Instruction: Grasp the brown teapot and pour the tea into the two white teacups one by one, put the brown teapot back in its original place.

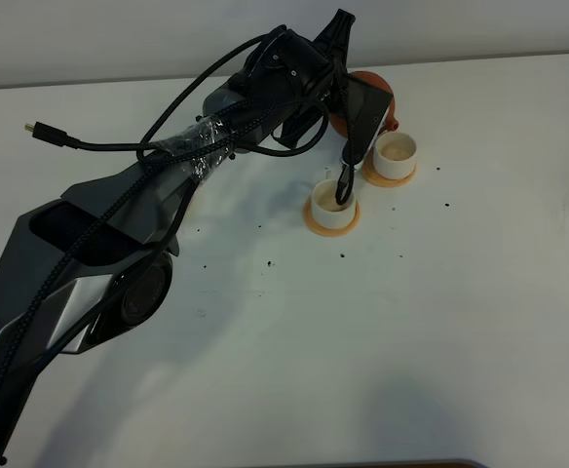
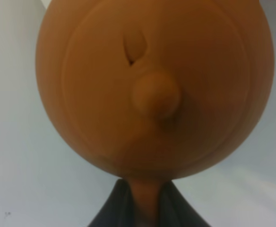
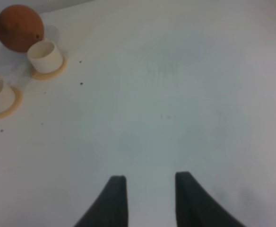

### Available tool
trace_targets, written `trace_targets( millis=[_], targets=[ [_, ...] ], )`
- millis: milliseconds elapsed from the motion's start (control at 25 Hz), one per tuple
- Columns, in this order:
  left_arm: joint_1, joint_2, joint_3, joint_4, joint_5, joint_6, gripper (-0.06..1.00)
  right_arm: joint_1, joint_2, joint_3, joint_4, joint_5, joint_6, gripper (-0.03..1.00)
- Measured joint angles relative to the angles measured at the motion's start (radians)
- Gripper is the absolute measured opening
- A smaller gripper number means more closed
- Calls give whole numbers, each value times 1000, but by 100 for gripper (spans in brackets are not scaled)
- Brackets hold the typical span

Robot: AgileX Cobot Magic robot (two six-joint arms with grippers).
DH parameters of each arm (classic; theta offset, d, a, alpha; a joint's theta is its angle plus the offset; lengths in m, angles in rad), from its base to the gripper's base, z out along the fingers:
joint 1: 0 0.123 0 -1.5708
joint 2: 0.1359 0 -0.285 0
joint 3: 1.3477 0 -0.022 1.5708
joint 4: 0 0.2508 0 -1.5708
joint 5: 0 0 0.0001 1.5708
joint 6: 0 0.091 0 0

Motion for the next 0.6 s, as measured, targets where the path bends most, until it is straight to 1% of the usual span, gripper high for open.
trace_targets(
  millis=[160, 600],
  targets=[
    [0, 0, 0, 16, -2, 50, 11, 0, 0, 0, 0, 0, 0, 24],
    [0, 0, 0, 18, -41, 132, 11, 0, 0, 0, 0, 0, 0, 24]
  ],
)
